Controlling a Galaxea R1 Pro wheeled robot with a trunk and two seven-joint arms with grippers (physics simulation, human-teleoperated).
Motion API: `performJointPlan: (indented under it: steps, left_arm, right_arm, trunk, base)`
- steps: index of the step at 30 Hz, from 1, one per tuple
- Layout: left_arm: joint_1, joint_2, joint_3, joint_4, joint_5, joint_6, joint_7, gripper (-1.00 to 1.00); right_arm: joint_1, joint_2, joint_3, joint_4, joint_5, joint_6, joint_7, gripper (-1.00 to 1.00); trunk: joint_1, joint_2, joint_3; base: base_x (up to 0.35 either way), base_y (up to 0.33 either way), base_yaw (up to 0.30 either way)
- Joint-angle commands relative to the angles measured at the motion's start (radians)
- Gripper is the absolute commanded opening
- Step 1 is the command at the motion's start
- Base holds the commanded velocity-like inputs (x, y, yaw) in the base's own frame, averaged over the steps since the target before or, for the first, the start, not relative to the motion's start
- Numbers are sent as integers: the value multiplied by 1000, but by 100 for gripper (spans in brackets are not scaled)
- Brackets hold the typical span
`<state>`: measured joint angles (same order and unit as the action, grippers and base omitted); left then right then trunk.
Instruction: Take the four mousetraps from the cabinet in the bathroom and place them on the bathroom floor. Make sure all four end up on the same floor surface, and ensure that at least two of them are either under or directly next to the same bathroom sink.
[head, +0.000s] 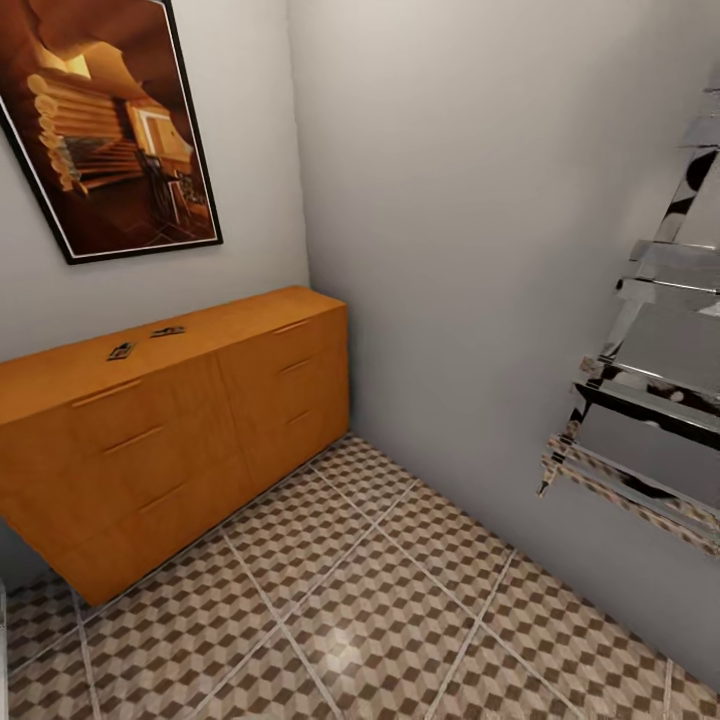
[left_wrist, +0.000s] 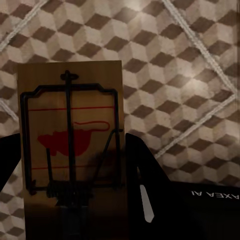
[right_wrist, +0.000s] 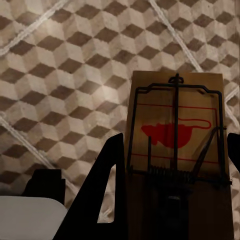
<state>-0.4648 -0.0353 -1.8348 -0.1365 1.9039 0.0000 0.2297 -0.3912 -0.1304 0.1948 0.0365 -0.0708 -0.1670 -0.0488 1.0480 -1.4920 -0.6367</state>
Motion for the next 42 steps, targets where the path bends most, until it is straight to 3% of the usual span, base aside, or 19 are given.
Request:
performJointPlan:
  steps: [1,42]
  left_arm:
    - [0,0,0,0,-3,1,0,-100]
    - [0,0,0,-2,-3,0,0,-100]
  right_arm:
    - [0,0,0,0,-1,0,2,-100]
    - [0,0,0,0,-1,0,2,-100]
  trunk:
    - [0,0,-1]
    - [0,0,-46]
  base:
    - [0,0,-204]
    - [0,0,-222]
